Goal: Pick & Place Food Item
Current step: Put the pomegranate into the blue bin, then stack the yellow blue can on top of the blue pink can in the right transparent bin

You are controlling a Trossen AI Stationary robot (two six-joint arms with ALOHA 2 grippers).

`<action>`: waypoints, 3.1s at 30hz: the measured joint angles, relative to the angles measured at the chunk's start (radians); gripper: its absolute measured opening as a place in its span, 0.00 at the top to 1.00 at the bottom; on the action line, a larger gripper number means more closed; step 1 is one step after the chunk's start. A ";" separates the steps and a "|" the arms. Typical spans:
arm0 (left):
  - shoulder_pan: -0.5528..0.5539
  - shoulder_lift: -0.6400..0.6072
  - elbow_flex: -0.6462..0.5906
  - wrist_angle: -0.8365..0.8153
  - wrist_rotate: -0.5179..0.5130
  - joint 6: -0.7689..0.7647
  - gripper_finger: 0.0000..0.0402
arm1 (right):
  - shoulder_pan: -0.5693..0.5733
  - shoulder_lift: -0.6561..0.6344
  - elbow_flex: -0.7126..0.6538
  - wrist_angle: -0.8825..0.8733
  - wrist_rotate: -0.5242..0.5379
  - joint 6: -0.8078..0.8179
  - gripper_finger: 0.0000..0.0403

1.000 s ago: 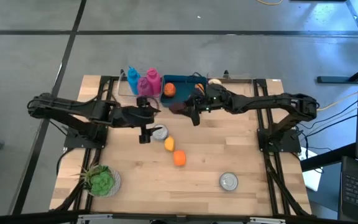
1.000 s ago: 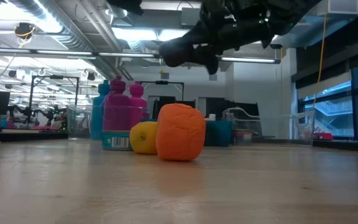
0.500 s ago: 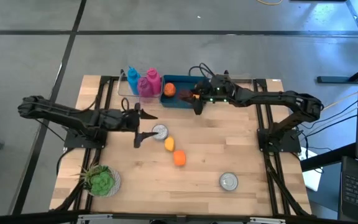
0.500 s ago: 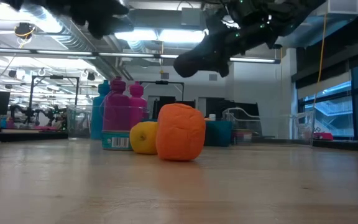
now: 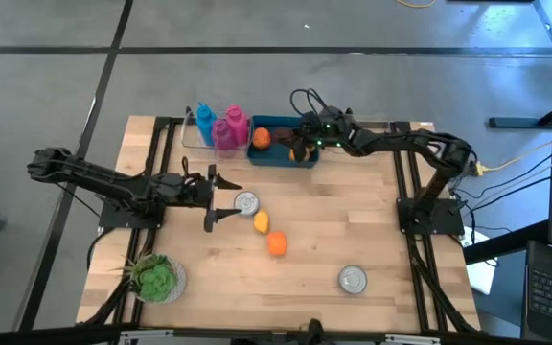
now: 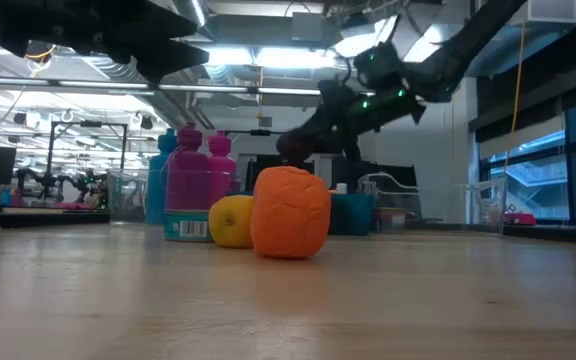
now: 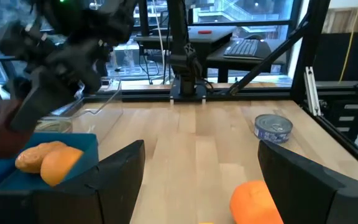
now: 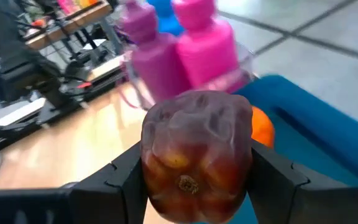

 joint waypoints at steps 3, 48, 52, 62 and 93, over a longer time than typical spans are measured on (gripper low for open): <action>0.000 0.000 0.000 0.000 0.000 0.020 0.26 | -0.024 0.068 0.050 -0.010 -0.036 0.028 0.48; 0.000 0.000 0.000 -0.040 -0.001 0.036 0.26 | -0.092 0.356 0.636 -0.854 0.031 -0.284 0.48; 0.000 0.000 0.000 -0.040 0.000 0.036 0.26 | -0.091 0.367 0.636 -0.856 0.025 -0.282 0.48; 0.000 0.000 0.000 -0.044 0.000 0.036 0.26 | -0.093 0.382 0.636 -0.861 0.021 -0.282 0.48; 0.000 0.000 0.000 -0.047 -0.002 0.032 0.26 | -0.109 0.381 0.635 -0.847 -0.031 -0.259 0.20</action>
